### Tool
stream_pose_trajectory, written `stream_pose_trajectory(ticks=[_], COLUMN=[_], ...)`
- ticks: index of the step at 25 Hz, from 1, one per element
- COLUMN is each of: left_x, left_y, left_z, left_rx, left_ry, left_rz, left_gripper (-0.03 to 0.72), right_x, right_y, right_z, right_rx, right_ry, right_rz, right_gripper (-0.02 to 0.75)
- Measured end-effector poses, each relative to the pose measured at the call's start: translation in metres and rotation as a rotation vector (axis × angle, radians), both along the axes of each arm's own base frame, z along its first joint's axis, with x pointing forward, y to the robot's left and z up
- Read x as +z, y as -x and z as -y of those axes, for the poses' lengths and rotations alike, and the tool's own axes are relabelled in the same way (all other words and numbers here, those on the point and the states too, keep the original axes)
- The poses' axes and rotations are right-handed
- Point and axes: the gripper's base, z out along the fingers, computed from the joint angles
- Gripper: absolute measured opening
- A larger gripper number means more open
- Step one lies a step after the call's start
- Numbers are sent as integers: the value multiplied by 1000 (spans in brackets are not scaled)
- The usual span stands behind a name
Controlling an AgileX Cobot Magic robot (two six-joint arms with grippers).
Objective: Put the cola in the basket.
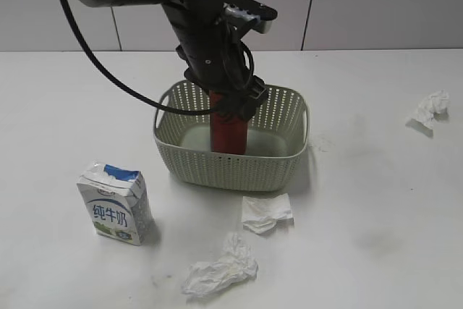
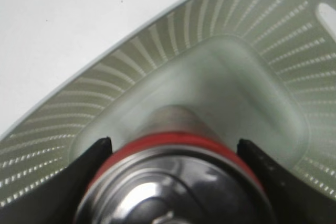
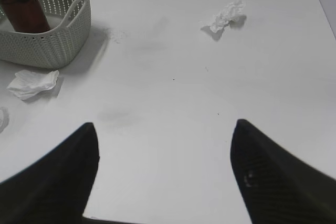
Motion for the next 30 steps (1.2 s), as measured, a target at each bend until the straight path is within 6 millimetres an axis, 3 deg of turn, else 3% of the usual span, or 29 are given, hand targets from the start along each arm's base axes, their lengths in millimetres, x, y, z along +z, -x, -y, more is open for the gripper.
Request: stream_pose_trajectory(ticks=[1,4,8,17,22,30], left_x=[0,-1,7,100,125,125], left_y=[0,1,2,10,4,-29], left_z=[0,0,0,-18,-52,-141], left_rx=[0,4,1,7,75,338], left_ry=[1,4,8,98,85,-48], left_rz=[-1,-17,-21,110,130,60], left_gripper=[530,628,641,630,617,592], right_x=[0,0,0,0,0,0], right_y=[0,0,0,0,0,0], right_z=[0,0,0,0,0,0], right_rx=[0,0,0,0,0,0], right_ry=[0,0,1,1,1,1], right_rz=[0,0,0,0,0,0], right_gripper=[589,589,589,589,589,589])
